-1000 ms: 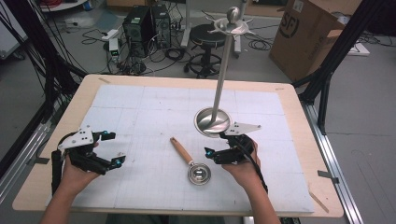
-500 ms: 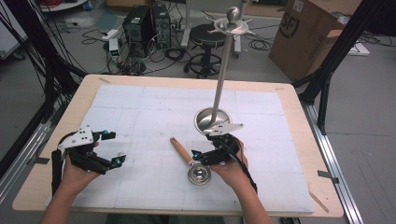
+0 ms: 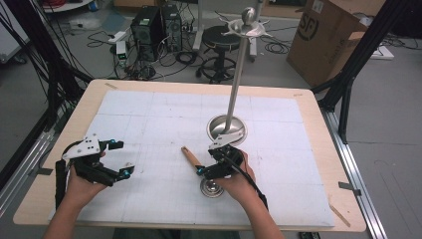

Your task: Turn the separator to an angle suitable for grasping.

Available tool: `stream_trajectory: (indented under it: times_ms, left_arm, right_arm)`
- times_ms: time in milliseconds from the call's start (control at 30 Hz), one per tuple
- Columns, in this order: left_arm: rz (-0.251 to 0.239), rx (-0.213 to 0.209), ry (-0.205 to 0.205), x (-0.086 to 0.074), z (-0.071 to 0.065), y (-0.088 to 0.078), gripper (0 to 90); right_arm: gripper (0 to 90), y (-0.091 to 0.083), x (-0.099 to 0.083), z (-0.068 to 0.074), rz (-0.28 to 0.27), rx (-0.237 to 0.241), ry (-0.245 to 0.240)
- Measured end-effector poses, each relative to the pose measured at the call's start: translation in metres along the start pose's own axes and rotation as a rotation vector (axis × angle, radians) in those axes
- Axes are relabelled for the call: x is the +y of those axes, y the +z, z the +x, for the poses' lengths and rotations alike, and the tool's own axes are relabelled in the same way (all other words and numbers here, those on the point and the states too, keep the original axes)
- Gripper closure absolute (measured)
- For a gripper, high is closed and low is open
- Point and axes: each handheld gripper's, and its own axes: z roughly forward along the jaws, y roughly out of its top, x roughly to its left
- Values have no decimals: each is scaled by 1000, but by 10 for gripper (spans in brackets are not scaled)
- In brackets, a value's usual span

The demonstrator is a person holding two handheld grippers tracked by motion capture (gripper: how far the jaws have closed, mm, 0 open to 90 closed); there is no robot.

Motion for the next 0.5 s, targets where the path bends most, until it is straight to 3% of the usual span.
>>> stream_trajectory:
  times_ms: [500]
  left_arm:
    - [7, 1, 7, 0, 1, 0, 28]
  right_arm:
    - [390, 20, 0, 8, 121, -1, -8]
